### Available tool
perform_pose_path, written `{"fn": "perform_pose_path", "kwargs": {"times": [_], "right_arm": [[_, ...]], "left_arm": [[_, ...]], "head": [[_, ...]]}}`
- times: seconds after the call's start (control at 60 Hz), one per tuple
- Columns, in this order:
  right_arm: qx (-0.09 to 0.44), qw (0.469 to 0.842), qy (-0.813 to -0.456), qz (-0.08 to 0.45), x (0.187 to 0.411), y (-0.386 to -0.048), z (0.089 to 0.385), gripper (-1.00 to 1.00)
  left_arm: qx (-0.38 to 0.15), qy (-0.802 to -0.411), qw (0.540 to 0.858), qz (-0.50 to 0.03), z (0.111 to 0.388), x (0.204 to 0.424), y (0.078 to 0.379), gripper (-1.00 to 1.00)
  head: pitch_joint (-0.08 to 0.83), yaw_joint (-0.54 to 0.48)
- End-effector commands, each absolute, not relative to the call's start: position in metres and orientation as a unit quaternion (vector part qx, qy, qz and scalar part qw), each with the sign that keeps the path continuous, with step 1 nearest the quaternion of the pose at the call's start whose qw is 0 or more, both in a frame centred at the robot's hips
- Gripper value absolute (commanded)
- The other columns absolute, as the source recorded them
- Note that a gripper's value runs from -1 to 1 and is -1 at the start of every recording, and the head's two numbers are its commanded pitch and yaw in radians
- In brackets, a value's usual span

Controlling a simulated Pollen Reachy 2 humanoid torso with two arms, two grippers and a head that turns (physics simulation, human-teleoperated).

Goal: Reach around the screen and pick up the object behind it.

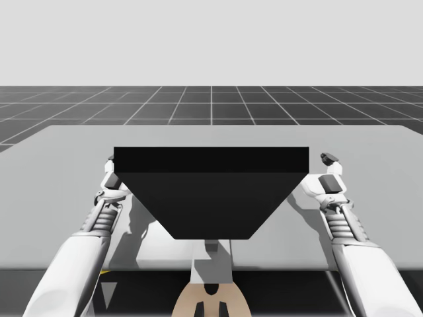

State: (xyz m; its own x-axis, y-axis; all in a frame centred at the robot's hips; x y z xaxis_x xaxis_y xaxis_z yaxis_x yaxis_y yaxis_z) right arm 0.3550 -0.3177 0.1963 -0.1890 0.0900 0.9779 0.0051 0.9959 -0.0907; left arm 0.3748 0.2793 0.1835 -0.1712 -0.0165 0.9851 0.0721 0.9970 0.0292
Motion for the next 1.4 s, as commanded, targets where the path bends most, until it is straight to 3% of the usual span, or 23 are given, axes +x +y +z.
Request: {"fn": "perform_pose_path", "kwargs": {"times": [0.017, 0.2, 0.35, 0.4, 0.583, 0.733, 0.917, 1.067, 1.183, 1.4], "right_arm": [[-0.046, 0.625, -0.779, 0.01, 0.352, -0.317, 0.196, -1.0], [0.002, 0.645, -0.761, 0.072, 0.349, -0.317, 0.197, -1.0], [0.117, 0.647, -0.736, 0.16, 0.337, -0.308, 0.195, -1.0], [0.126, 0.641, -0.736, 0.177, 0.334, -0.305, 0.195, -1.0], [0.245, 0.582, -0.731, 0.259, 0.313, -0.292, 0.197, -1.0], [0.304, 0.573, -0.7, 0.301, 0.3, -0.289, 0.199, -1.0], [0.335, 0.58, -0.661, 0.338, 0.293, -0.285, 0.194, -1.0], [0.335, 0.582, -0.655, 0.347, 0.292, -0.282, 0.192, -1.0], [0.331, 0.582, -0.657, 0.347, 0.292, -0.28, 0.19, -1.0], [0.327, 0.579, -0.658, 0.353, 0.291, -0.277, 0.19, -1.0]], "left_arm": [[-0.016, -0.765, 0.643, -0.037, 0.183, 0.376, 0.279, -1.0], [-0.036, -0.737, 0.672, -0.067, 0.179, 0.377, 0.282, -1.0], [-0.11, -0.694, 0.686, -0.19, 0.175, 0.368, 0.281, -1.0], [-0.13, -0.684, 0.686, -0.213, 0.175, 0.363, 0.28, -1.0], [-0.21, -0.664, 0.65, -0.303, 0.179, 0.341, 0.273, -1.0], [-0.252, -0.638, 0.634, -0.359, 0.176, 0.33, 0.268, -1.0], [-0.272, -0.605, 0.621, -0.418, 0.17, 0.319, 0.262, -1.0], [-0.268, -0.609, 0.621, -0.414, 0.17, 0.321, 0.259, -1.0], [-0.265, -0.623, 0.62, -0.397, 0.172, 0.333, 0.25, -1.0], [-0.283, -0.584, 0.636, -0.418, 0.158, 0.353, 0.218, -1.0]], "head": [[0.009, -0.02], [0.013, -0.02], [0.023, -0.03], [0.026, -0.03], [0.037, -0.04], [0.044, -0.04], [0.051, -0.04], [0.055, -0.03], [0.058, -0.03], [0.069, -0.02]]}}
